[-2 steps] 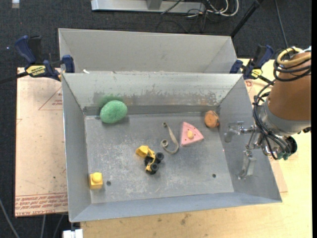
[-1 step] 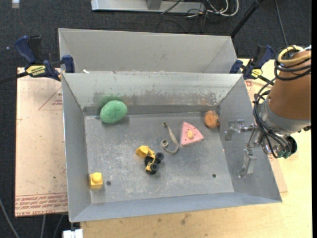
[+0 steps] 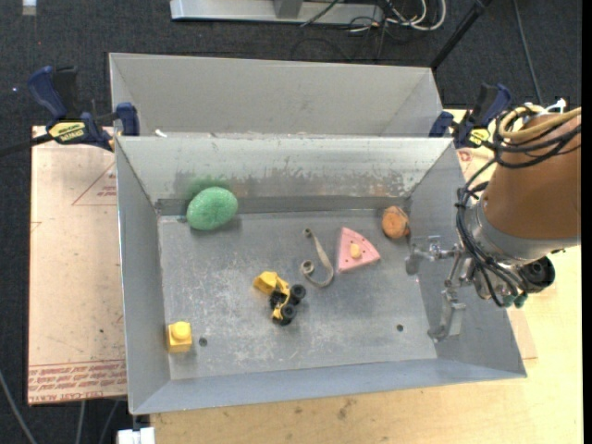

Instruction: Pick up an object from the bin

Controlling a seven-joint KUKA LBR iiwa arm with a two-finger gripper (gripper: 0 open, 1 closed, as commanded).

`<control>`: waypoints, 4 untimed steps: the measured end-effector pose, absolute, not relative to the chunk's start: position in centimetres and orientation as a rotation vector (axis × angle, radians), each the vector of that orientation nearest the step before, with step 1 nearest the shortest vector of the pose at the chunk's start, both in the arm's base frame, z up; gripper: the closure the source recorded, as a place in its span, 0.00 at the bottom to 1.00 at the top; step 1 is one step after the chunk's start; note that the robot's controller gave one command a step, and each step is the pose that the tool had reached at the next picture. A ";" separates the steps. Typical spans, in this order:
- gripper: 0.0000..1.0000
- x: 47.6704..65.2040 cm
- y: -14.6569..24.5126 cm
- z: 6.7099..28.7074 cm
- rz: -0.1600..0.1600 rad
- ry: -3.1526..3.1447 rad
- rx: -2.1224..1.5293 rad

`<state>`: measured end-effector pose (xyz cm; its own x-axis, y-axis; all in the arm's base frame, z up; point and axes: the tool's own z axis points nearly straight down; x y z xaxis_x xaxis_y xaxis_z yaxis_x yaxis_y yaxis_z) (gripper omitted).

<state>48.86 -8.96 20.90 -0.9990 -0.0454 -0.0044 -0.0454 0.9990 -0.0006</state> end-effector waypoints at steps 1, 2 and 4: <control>0.00 49.5 -7.3 19.6 0.002 3.128 -0.291; 0.00 51.5 -0.8 18.2 0.001 3.138 0.027; 0.00 57.6 2.0 13.7 -0.001 3.115 -0.273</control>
Offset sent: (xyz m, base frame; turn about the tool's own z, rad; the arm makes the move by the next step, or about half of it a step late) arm 0.0433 0.1433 -0.0420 0.2136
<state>57.60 1.99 13.72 -0.9846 -0.1740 -0.0143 -0.1740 0.9847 -0.0020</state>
